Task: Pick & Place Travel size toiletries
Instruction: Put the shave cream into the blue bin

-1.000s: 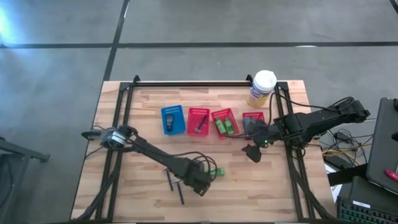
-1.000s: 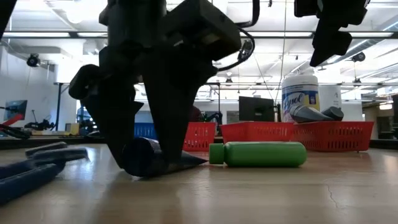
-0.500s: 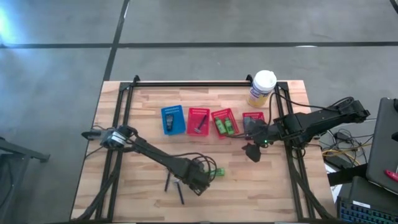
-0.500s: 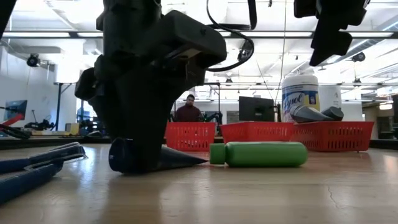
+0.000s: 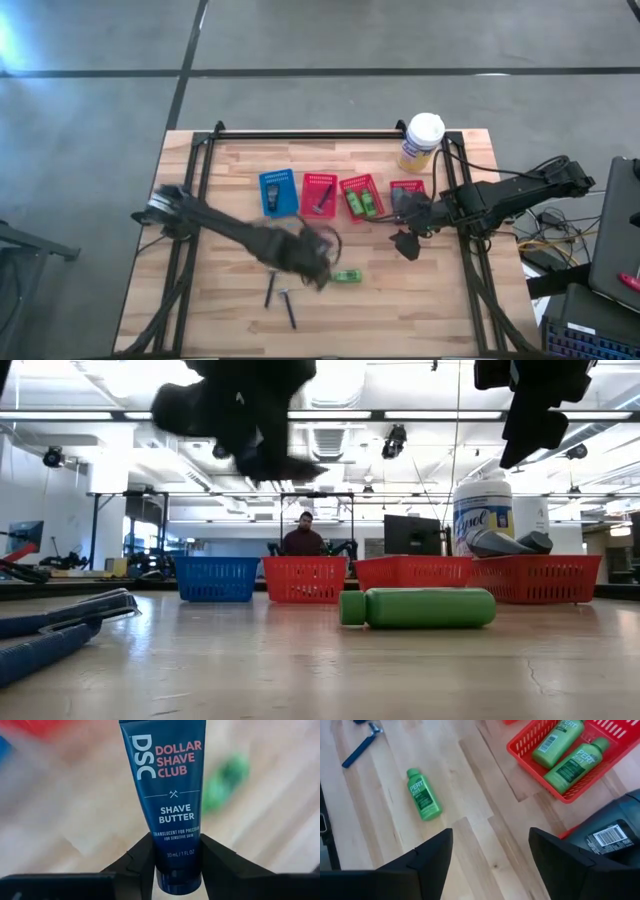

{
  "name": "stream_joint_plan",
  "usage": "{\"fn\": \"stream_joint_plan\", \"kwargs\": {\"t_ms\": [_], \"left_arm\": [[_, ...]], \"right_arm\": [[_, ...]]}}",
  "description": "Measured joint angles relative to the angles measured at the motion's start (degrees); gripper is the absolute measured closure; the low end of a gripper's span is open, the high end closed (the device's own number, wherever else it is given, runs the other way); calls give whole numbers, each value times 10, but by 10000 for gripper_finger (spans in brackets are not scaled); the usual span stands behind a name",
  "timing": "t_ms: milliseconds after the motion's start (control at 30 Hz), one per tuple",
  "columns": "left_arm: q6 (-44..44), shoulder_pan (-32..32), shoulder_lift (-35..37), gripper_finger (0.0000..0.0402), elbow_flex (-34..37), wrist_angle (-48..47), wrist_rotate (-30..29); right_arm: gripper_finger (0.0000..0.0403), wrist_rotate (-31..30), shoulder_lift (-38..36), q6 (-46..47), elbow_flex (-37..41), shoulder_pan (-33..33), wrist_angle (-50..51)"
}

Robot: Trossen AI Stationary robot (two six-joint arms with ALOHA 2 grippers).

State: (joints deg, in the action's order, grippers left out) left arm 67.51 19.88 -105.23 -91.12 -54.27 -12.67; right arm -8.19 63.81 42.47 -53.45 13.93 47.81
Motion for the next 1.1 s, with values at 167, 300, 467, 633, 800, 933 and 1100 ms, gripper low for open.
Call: {"fn": "stream_joint_plan", "kwargs": {"t_ms": [167, 300, 467, 633, 800, 933, 1100], "left_arm": [[-19, -99, 74, 278, 52, 72, -58], [-63, -197, 91, 278, 124, 224, 8], [-87, -251, 92, 278, 157, 266, 69], [-106, -249, 119, 278, 157, 173, 62], [-97, -242, 173, 278, 169, 99, 23], [-75, -242, 217, 278, 193, 101, 6], [-21, -246, 259, 279, 270, 94, -8]], "right_arm": [[126, -26, -2, 12, 0, 2, 0], [116, -43, -3, 14, -1, 2, 0], [107, -45, -4, 17, -5, 2, 0], [109, -55, -4, 26, -5, 2, 0], [122, -70, -4, 19, -5, 2, 2], [130, -70, -4, 10, -5, 1, 2], [137, -70, -4, 9, -5, 0, 2]]}}
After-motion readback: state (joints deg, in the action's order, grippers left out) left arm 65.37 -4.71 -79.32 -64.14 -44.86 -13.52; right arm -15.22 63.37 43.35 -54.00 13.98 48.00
